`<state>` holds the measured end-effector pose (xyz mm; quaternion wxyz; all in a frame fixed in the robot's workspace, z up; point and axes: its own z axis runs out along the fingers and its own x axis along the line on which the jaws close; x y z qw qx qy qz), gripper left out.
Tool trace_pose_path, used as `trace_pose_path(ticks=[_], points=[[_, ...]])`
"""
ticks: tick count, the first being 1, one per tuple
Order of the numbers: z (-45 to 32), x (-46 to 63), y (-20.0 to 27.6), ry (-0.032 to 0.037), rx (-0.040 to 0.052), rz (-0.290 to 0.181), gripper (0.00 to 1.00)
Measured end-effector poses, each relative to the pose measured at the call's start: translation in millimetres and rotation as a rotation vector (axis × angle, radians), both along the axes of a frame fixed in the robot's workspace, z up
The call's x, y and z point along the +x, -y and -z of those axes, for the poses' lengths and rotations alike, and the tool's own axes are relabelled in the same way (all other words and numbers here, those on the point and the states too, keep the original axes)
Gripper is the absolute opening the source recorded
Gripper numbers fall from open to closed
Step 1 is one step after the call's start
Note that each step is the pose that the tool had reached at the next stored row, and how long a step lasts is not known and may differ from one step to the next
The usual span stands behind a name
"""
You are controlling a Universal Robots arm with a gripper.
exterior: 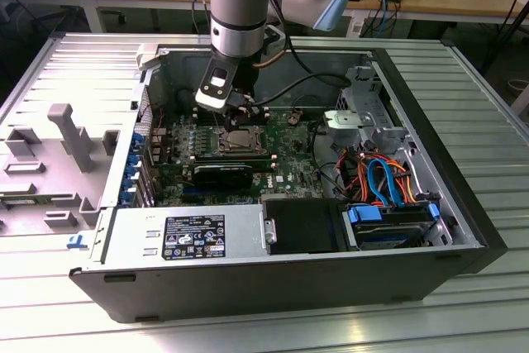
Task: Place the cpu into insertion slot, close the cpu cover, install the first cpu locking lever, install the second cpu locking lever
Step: 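Install the first cpu locking lever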
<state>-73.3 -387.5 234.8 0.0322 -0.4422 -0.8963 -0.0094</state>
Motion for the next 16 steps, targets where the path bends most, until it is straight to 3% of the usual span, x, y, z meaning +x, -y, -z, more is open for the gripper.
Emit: trace_pose_path(ticks=[16], points=[[0.0, 0.0, 0.0, 0.0, 0.0, -0.051, 0.11]])
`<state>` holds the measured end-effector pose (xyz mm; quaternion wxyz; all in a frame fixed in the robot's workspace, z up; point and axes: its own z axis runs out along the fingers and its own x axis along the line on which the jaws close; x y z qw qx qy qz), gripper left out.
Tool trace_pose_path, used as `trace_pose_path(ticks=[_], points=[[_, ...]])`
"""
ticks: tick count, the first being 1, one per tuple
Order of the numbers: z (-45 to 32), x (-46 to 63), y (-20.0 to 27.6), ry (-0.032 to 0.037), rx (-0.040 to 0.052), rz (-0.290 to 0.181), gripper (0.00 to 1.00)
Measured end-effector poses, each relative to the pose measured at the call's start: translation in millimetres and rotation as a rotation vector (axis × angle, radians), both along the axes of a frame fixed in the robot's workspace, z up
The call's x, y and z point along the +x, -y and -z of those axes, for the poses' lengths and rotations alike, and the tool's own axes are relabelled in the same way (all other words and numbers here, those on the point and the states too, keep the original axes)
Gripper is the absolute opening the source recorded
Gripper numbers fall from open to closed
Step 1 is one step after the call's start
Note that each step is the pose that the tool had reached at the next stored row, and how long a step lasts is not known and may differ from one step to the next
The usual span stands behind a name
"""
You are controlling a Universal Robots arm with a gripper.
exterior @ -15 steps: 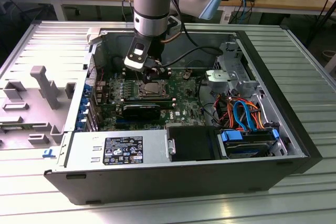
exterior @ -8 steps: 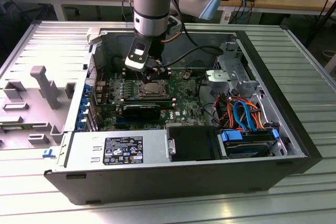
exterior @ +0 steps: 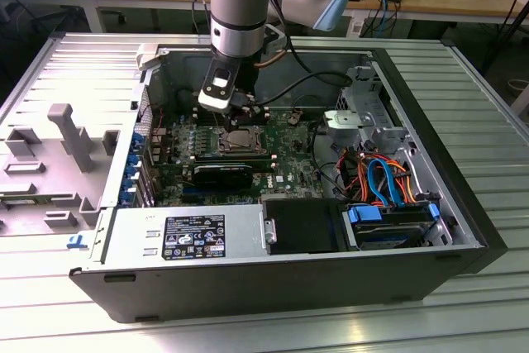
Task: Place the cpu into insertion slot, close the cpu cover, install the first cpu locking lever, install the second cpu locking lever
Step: 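Install the first cpu locking lever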
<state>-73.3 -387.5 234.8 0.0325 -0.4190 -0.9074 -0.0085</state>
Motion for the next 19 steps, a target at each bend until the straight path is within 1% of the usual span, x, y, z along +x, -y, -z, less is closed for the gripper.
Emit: trace_pose_path(ticks=[19], points=[[0.0, 0.0, 0.0, 0.0, -0.0001, -0.051, 0.11]])
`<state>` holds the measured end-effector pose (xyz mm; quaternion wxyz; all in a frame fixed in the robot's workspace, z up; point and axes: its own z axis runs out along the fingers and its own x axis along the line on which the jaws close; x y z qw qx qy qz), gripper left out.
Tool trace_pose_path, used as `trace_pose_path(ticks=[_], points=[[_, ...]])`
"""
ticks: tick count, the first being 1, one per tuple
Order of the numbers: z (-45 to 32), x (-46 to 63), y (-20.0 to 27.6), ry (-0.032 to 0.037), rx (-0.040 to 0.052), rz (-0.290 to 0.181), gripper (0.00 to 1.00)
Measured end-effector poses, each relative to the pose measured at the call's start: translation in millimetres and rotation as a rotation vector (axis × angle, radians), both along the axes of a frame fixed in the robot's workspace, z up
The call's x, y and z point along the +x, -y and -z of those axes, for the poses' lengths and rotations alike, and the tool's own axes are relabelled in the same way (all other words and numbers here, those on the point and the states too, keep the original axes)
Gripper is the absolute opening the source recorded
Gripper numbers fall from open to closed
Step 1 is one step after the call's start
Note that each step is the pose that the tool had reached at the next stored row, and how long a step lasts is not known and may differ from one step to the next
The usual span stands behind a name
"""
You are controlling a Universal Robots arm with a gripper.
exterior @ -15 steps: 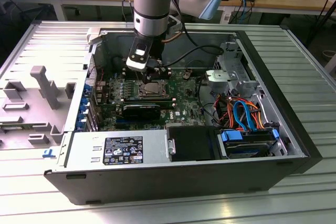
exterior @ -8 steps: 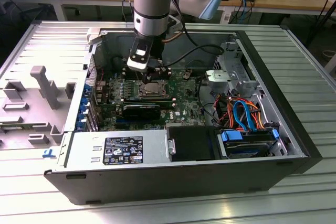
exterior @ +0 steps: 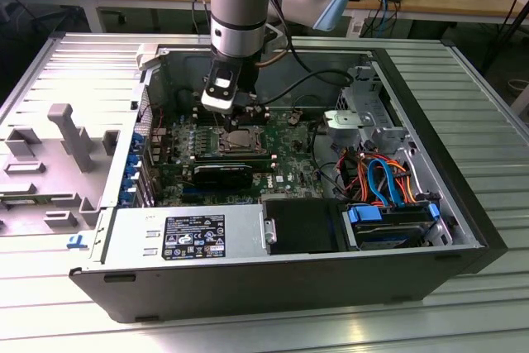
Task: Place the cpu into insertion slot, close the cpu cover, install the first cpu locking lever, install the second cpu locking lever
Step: 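Install the first cpu locking lever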
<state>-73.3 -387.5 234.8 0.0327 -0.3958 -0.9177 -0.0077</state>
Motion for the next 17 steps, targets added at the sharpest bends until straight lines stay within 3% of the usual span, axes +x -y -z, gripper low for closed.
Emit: trace_pose_path(ticks=[17], points=[[0.0, 0.0, 0.0, 0.0, 0.0001, -0.042, 0.11]])
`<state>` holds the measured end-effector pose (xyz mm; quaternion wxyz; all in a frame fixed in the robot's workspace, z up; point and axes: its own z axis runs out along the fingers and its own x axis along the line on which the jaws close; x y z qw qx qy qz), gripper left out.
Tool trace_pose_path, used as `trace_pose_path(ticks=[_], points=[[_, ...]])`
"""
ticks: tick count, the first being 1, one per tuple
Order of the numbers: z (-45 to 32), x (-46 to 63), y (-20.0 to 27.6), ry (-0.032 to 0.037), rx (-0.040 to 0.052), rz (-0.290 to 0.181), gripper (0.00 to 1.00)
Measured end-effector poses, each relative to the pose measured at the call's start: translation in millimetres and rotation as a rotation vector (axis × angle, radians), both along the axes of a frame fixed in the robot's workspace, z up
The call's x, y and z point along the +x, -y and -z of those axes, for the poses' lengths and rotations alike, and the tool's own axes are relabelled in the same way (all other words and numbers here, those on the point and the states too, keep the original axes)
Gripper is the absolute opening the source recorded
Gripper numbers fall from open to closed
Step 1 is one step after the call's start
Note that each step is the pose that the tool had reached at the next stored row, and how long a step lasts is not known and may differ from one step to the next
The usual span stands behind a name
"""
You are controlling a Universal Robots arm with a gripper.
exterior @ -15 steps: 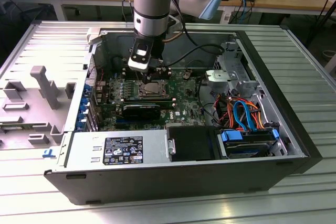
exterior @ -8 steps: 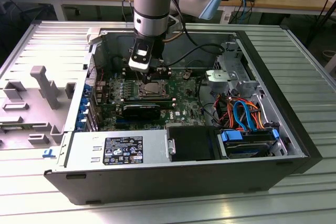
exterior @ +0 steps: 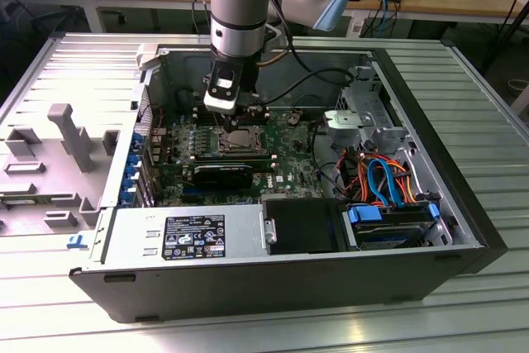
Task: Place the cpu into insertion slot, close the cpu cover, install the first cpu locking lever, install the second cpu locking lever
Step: 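Install the first cpu locking lever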
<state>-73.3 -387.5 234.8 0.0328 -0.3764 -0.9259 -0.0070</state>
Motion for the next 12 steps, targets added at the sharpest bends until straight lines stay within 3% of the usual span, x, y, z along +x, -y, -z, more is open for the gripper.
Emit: trace_pose_path(ticks=[12], points=[[0.0, 0.0, 0.0, 0.0, 0.0, -0.037, 0.11]])
